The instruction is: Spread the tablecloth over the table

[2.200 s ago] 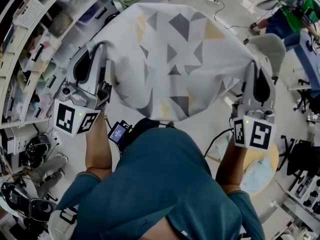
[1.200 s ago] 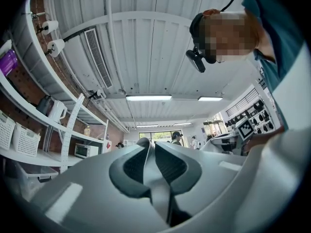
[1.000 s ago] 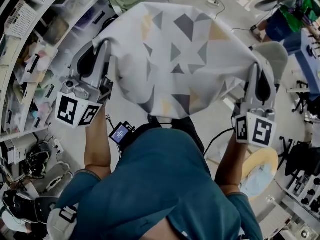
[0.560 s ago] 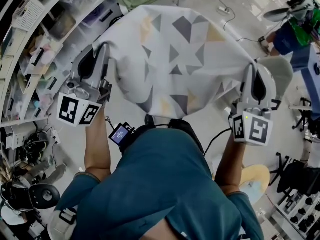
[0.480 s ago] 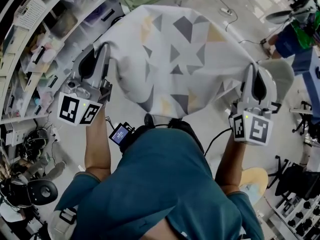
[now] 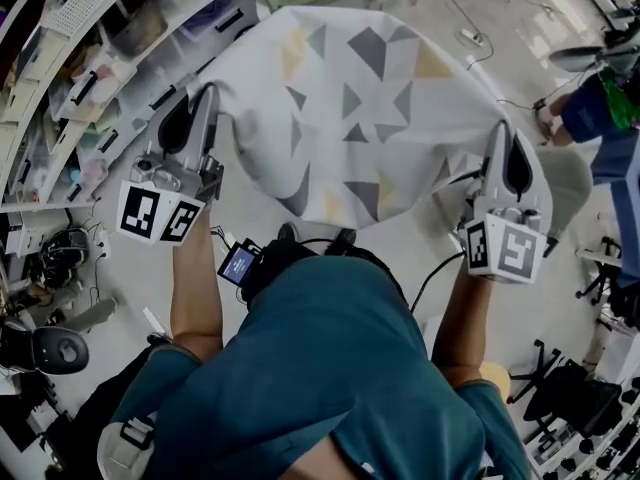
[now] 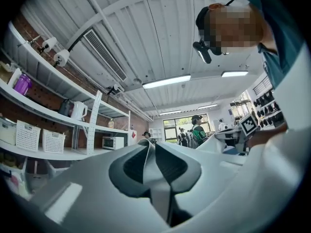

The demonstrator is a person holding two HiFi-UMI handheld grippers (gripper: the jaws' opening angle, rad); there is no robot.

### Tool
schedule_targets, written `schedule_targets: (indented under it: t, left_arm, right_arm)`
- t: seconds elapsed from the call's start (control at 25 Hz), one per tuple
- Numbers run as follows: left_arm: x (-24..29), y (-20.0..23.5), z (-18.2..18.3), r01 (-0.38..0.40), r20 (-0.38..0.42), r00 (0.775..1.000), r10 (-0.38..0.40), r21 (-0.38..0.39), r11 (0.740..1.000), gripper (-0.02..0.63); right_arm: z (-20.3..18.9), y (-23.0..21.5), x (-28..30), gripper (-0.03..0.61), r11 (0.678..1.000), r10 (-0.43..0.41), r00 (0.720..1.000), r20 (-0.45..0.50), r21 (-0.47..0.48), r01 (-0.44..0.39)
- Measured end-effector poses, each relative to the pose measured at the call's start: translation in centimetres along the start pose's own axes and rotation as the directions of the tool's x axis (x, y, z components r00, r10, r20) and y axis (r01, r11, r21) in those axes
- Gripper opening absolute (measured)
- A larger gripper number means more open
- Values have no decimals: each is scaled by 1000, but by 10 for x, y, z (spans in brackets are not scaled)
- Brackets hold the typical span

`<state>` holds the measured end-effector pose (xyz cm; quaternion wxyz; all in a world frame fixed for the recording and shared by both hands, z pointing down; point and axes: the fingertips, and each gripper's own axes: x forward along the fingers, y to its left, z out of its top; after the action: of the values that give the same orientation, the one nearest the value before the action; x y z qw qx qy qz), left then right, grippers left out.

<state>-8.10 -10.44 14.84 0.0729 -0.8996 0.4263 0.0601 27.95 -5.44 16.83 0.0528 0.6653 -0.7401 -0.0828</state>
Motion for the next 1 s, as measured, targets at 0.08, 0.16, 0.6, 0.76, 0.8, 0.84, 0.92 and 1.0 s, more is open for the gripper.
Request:
schedule_targets:
  t: [0.08,0.16,0.6,0.76,0.8,0.84,0.92,1.0]
  left_arm:
    - [0,0,-5,-19,-9,1000,19,-1,1000,29]
    - [-1,2,-10,-35,-18,999,35,-3,999,29]
    - [1,22,-52,-69,-94,993,65,-46,997,29]
    - [9,40,-74,-62,-124,991,53,-65,996,29]
    - [11,43,-80,-60,-130,990,51,-72,996,29]
    - [13,46,-85,-60,-136,990,49,-79,995,29]
    - [18,54,-96,-58,-148,988,44,-94,994,29]
    - [26,63,-107,-54,-163,986,36,-106,993,29]
  right_arm:
    - [-3,-1,7,18,1000,18,1000,2,-3,-18]
    - [-6,-1,13,18,999,33,999,3,-7,-33]
    - [-32,5,41,18,999,51,998,-39,-11,-51]
    - [-46,10,55,18,999,34,997,-71,-10,-34]
    - [-50,10,57,18,999,30,996,-79,-11,-31]
    - [-54,10,60,18,1000,27,996,-86,-11,-28]
    - [-61,11,68,18,1000,17,995,-102,-11,-18]
    - [-69,12,79,18,1000,5,993,-121,-11,-7]
